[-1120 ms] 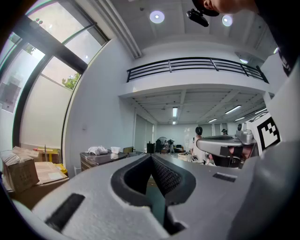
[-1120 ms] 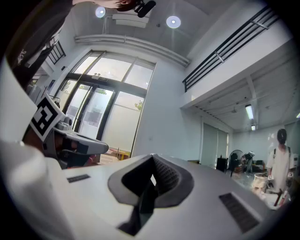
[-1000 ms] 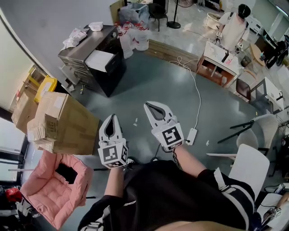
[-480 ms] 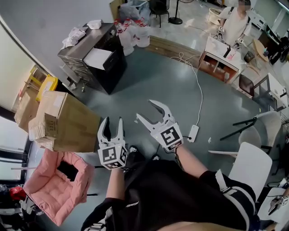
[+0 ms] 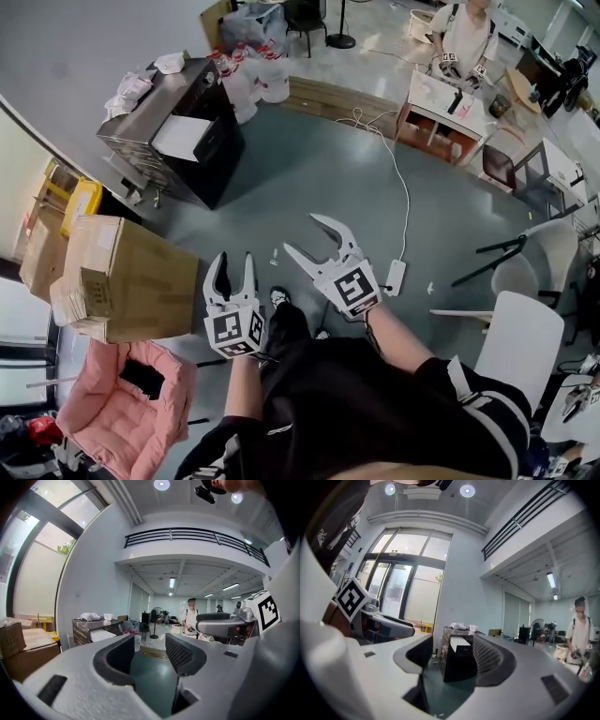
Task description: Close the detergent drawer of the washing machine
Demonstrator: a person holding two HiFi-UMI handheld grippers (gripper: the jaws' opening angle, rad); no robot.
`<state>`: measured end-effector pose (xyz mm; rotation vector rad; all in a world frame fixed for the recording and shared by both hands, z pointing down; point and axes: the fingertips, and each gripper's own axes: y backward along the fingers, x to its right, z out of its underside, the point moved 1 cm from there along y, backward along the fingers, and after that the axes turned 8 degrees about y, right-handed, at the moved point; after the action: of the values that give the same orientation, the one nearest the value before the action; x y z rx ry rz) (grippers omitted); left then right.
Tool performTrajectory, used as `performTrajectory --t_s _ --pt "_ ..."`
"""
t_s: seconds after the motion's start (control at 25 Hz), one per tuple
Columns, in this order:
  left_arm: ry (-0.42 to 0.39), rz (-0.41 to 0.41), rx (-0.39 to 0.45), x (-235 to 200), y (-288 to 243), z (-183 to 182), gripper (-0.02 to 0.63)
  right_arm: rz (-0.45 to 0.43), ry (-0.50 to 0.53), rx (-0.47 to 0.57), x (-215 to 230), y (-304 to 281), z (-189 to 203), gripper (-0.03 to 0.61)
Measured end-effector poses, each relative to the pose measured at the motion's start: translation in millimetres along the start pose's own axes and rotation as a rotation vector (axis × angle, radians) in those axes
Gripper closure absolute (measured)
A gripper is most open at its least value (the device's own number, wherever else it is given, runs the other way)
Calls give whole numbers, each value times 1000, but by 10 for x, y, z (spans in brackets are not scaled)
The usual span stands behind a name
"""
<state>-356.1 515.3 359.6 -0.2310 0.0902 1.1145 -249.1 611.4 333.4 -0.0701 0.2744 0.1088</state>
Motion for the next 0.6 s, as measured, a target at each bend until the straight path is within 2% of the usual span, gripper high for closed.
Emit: performTrajectory --t_s 0.16,0.36,0.6 --pt "9 15 11 -176 -329 -86 407 -12 16 -12 168 -351 56 307" --pt "-1 -3 28 -600 -777 -288 410 -33 39 -25 385 -893 57 307" --pt "10 16 24 -1046 -1321 -480 410 -32 51 -56 658 -1535 55 307"
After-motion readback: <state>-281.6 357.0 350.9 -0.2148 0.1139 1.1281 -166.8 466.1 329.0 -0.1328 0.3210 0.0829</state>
